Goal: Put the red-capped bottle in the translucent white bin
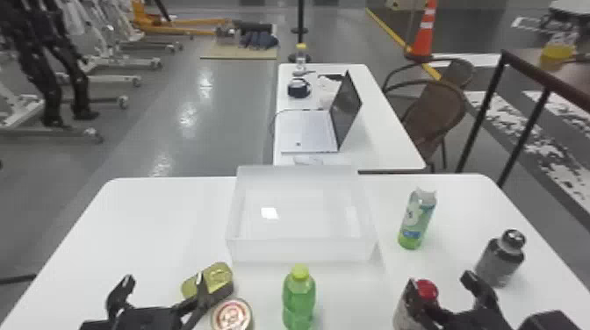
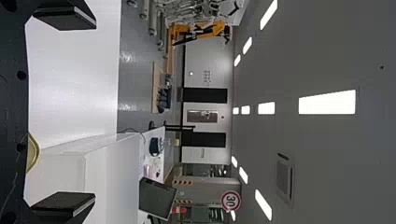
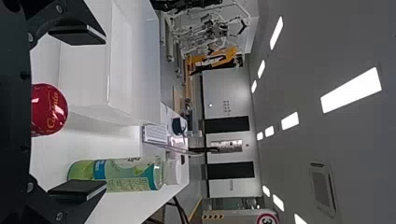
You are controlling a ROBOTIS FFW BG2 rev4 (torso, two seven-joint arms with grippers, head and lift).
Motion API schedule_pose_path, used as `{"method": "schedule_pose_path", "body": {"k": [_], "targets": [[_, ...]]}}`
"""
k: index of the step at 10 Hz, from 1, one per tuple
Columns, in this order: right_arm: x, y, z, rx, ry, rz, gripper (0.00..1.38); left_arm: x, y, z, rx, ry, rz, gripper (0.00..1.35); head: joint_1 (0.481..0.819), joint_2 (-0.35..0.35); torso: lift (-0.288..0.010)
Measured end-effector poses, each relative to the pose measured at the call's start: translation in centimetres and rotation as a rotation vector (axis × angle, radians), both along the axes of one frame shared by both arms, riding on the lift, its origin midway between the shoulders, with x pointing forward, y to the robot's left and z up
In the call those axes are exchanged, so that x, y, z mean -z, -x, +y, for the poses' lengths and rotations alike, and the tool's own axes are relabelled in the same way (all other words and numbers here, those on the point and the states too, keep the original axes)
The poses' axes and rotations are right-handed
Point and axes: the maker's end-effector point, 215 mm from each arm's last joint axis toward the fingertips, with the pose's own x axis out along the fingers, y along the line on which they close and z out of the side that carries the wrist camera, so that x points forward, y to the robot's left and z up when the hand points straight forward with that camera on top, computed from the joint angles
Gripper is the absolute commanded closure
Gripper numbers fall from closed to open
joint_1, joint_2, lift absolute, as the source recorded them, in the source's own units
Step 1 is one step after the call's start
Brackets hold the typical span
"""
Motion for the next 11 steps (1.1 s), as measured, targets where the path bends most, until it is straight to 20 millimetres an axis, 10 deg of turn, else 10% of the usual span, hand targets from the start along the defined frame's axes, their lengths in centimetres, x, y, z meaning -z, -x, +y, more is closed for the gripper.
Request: {"method": "schedule_pose_path", "body": {"k": [11], "targets": [[4.5, -0.7, 0.6, -0.112, -0.010, 0.055, 0.20, 0.2, 0.0, 0.0, -0.001, 0.005, 0.005, 0.02, 0.549, 0.000, -0.100]]}}
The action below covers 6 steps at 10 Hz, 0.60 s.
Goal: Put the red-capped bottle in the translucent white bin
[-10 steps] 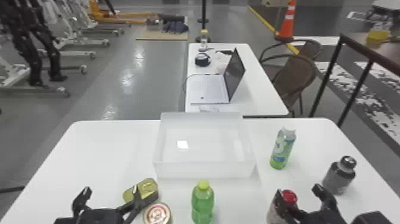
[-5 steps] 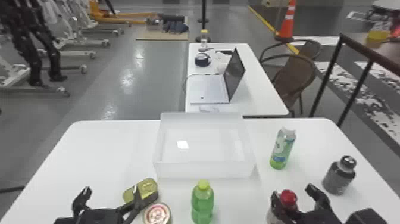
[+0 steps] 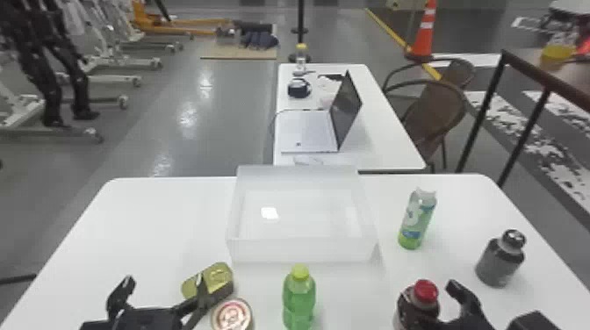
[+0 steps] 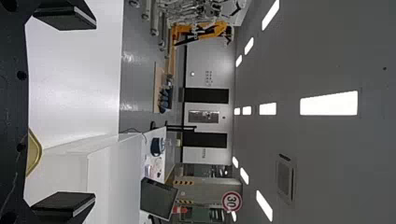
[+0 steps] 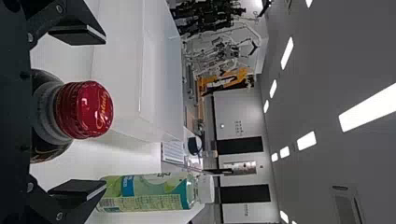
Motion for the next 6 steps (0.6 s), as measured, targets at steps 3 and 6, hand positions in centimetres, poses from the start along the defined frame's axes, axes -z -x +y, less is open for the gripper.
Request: {"method": "schedule_pose_path", "body": {"k": [3, 6], "targets": [[1.8, -0.1, -0.2, -0.028, 0.007, 0.027, 0.20, 0.0, -0.1, 0.0, 0.001, 0.003, -0.002, 0.02, 0.549, 0.000, -0.100], [3.4, 0.1, -0.6, -0.044, 0.018, 0.063, 0.24, 0.0, 0.0, 0.0, 0.000, 0.005, -0.002, 0.02, 0.549, 0.000, -0.100]]}}
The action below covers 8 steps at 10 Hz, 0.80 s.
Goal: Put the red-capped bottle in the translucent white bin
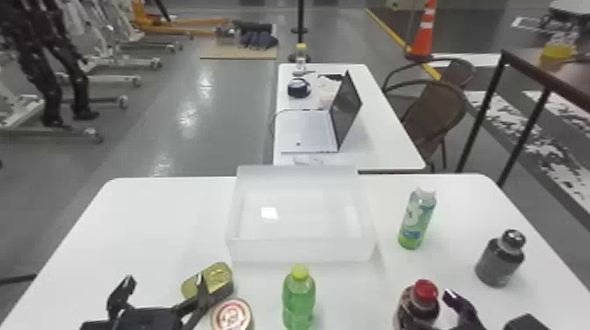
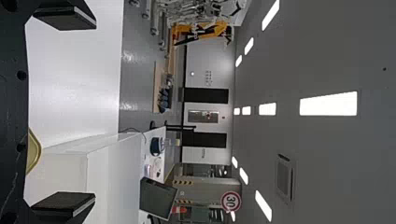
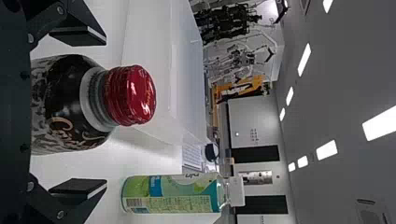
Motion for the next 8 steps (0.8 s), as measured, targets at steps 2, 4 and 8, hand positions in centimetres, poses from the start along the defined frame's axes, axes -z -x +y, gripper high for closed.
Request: {"method": "schedule_pose_path", "body": {"k": [2, 4, 8], "targets": [[1.1, 0.1, 0.0, -0.022, -0.006, 0.024, 0.31, 0.0, 0.0, 0.0, 0.000, 0.000, 0.000, 0.02, 0.549, 0.000, -0.100], [2.1, 0.1, 0.0, -0.033, -0.007, 0.047, 0.81, 0.1, 0.0, -0.1, 0.001, 0.002, 0.001, 0.02, 0.549, 0.000, -0.100], [2.1, -0.2, 0.5, -0.057, -0.024, 0.055, 1.12, 0.1, -0.1, -0.1, 0.001, 0.004, 0.001, 0.02, 0.549, 0.000, -0.100]]}}
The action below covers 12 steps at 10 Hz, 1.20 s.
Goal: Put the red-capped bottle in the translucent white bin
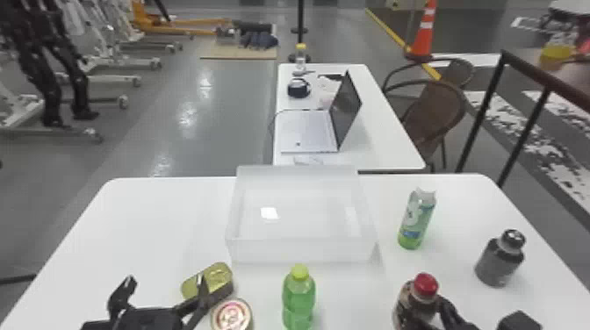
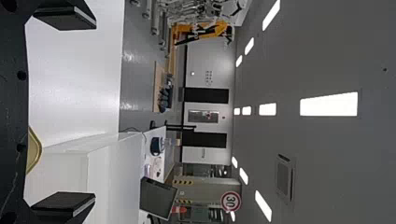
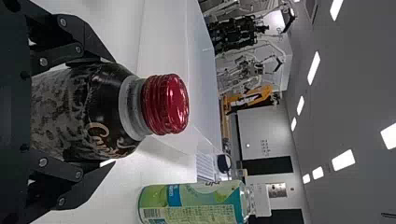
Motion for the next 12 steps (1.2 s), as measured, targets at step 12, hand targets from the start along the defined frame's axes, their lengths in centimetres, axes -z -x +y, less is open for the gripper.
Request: {"method": "schedule_pose_path", "body": {"k": [12], "targets": [[-9.0, -10.1, 2.1, -0.057, -0.003, -0.123, 1.12, -0.1, -0.5, -0.4, 0.006, 0.016, -0.005, 0.02, 0.549, 0.000, -0.100]]}}
